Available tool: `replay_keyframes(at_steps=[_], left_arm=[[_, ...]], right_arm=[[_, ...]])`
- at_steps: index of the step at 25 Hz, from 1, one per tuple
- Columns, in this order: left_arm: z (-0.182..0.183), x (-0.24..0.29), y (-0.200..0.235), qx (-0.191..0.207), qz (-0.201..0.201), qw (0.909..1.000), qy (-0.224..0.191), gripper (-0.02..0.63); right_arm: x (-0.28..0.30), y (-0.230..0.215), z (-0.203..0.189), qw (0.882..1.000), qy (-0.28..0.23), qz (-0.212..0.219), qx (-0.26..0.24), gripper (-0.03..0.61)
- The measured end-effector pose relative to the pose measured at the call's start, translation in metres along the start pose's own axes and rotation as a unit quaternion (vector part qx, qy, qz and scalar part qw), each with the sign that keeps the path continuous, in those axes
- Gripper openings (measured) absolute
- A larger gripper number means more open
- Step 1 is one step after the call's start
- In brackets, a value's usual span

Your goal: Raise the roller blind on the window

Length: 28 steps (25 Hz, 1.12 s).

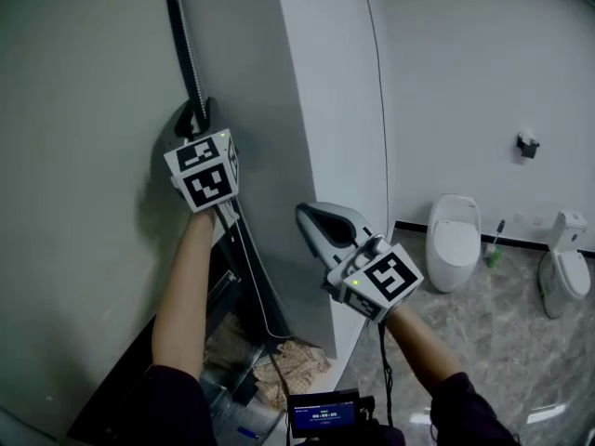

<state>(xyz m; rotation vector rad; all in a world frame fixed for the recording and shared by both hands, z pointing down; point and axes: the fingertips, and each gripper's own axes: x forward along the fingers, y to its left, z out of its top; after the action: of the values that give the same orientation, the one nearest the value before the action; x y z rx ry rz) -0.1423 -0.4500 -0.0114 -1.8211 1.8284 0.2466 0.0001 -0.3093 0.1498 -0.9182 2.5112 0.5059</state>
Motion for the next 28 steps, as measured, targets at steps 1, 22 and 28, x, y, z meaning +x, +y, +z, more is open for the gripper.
replay_keyframes(at_steps=[1, 22, 28], left_arm=[[0.000, -0.001, -0.001, 0.015, 0.000, 0.9999, 0.000, 0.110], [-0.012, -0.073, -0.060, -0.008, -0.114, 0.9931, -0.025, 0.006], [-0.144, -0.131, -0.105, -0.049, -0.180, 0.9798, 0.071, 0.006]], right_arm=[[0.001, -0.001, -0.001, 1.000, 0.000, 0.000, 0.003, 0.006], [0.036, -0.044, 0.050, 0.996, -0.038, 0.000, 0.077, 0.006], [0.104, -0.046, 0.090, 0.985, -0.033, 0.073, 0.150, 0.093]])
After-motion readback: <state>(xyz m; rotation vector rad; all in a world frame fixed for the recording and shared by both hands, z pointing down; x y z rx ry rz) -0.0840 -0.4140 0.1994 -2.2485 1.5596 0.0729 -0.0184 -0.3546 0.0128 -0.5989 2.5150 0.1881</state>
